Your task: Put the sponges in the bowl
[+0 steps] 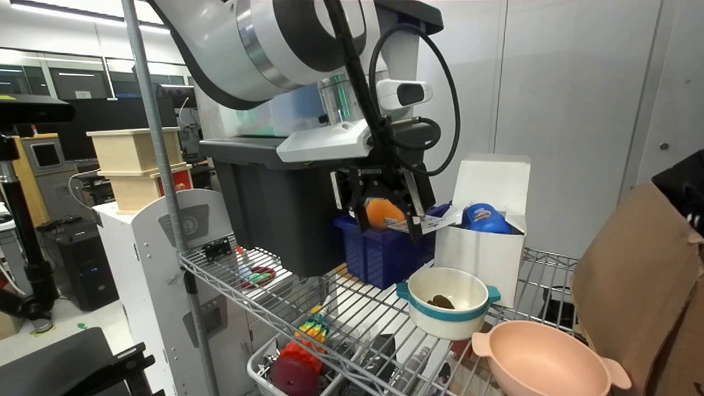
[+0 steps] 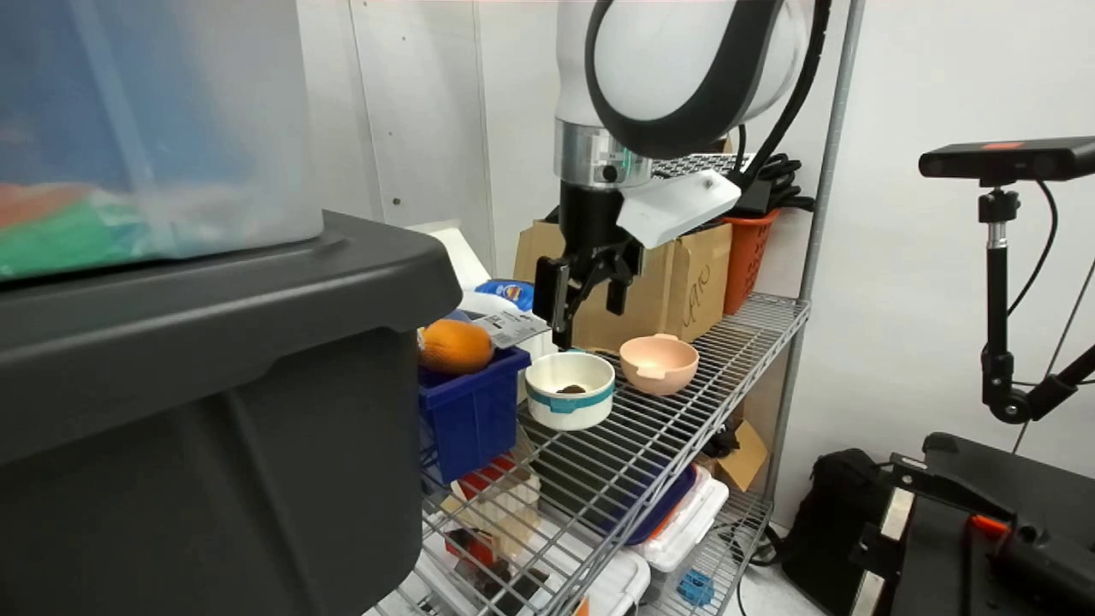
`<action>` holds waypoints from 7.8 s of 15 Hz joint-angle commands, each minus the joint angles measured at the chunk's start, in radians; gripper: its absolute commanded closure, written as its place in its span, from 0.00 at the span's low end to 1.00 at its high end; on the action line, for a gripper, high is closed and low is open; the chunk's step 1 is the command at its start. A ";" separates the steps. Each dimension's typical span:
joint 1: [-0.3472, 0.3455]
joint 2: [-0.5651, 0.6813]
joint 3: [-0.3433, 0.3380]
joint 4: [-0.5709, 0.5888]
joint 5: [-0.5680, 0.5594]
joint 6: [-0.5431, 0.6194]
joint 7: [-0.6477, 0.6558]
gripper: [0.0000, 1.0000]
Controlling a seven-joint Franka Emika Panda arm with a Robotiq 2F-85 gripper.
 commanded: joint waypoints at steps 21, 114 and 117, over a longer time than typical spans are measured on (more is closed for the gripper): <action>-0.055 0.118 0.051 0.145 0.184 0.024 0.041 0.00; -0.175 0.009 0.219 0.260 0.475 -0.017 -0.121 1.00; -0.181 -0.019 0.229 0.260 0.507 -0.030 -0.140 1.00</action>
